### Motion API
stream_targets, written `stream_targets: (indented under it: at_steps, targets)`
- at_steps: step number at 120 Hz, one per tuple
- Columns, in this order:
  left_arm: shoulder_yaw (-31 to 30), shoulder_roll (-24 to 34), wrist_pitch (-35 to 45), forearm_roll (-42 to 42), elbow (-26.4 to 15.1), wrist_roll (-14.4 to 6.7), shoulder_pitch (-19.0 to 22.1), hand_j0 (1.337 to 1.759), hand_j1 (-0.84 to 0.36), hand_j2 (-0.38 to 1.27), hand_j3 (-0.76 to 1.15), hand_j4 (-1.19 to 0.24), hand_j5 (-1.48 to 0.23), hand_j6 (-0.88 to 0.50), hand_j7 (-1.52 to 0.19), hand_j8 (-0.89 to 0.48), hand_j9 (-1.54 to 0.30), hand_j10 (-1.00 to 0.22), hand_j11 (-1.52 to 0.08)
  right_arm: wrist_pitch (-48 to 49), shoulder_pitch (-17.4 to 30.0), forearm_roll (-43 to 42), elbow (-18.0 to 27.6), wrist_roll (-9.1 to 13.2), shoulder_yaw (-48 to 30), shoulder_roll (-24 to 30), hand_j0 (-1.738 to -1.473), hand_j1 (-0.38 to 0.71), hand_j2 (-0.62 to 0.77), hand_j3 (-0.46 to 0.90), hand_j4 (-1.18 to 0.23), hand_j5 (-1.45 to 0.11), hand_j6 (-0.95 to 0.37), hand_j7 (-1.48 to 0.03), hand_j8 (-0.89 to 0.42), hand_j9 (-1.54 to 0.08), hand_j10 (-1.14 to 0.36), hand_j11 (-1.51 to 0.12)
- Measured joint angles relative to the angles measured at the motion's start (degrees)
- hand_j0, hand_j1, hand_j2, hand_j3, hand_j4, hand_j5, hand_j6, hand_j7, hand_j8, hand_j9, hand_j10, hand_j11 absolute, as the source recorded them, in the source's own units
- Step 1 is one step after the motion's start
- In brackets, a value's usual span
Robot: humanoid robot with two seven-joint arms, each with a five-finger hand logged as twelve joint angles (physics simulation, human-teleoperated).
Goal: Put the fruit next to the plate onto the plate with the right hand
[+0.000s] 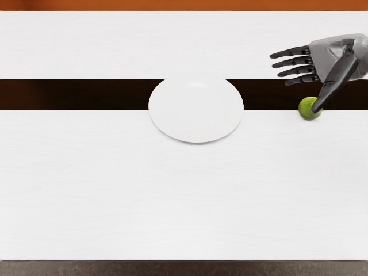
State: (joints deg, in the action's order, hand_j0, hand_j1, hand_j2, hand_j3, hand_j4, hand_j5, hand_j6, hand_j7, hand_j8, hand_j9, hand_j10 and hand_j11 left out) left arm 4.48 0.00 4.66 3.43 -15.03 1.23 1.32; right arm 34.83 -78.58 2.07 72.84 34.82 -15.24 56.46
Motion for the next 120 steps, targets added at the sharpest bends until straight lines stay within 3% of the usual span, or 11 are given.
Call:
stream_targets:
  at_steps: [16, 25, 45, 76, 96, 120]
  targets:
    - [0.0, 0.0, 0.0, 0.0, 0.0, 0.0, 0.02, 1.658, 0.35, 0.0, 0.0, 0.0, 0.0, 0.0, 0.0, 0.0, 0.0, 0.0, 0.0, 0.14, -2.05, -2.32, -0.13, 0.13, 0.7, -2.18, -1.658, -0.33, 0.0, 0.0, -0.02, -0.02, -0.02, -0.02, -0.02, -0.02, -0.02, -0.02]
    - [0.0, 0.0, 0.0, 0.0, 0.0, 0.0, 0.0, 1.658, 0.35, 0.0, 0.0, 0.0, 0.0, 0.0, 0.0, 0.0, 0.0, 0.0, 0.0, -0.53, -3.51, -10.71, -2.41, 0.16, 2.91, -4.13, -1.658, -0.33, 0.0, 0.0, -0.02, -0.02, -0.02, -0.02, -0.02, -0.02, -0.02, -0.02]
    - [0.0, 0.0, 0.0, 0.0, 0.0, 0.0, 0.0, 1.658, 0.35, 0.0, 0.0, 0.0, 0.0, 0.0, 0.0, 0.0, 0.0, 0.0, 0.0, -14.28, -7.04, -29.06, -5.94, 0.18, 11.78, -11.15, -1.658, -0.32, 0.0, 0.0, -0.02, -0.03, -0.02, -0.03, -0.02, -0.03, -0.02, -0.03]
    - [0.0, 0.0, 0.0, 0.0, 0.0, 0.0, 0.05, 1.658, 0.35, 0.0, 0.0, 0.0, 0.0, 0.0, 0.0, 0.0, 0.0, 0.0, 0.0, -26.47, 1.81, -43.84, -18.24, 0.18, 13.63, -23.6, -1.658, -0.32, 0.0, 0.0, -0.03, -0.03, -0.03, -0.03, -0.03, -0.03, -0.03, -0.03]
    - [0.01, 0.0, 0.0, -0.01, 0.0, 0.0, 0.01, 1.658, 0.35, 0.0, 0.0, 0.0, 0.0, 0.0, 0.0, 0.0, 0.0, 0.0, 0.0, -30.68, 6.06, -46.15, -25.55, 0.18, 14.0, -28.64, -1.658, -0.31, -0.01, 0.0, -0.03, -0.04, -0.04, -0.04, -0.03, -0.04, -0.03, -0.04]
    - [0.0, 0.0, 0.0, 0.0, 0.0, 0.0, 0.02, 1.658, 0.35, 0.0, 0.0, 0.0, 0.0, 0.0, 0.0, 0.0, 0.0, 0.0, 0.0, -33.39, 7.61, -46.7, -31.21, 0.18, 14.33, -32.24, -1.658, -0.25, -0.02, 0.0, -0.08, -0.11, -0.09, -0.11, -0.08, -0.11, -0.08, -0.11]
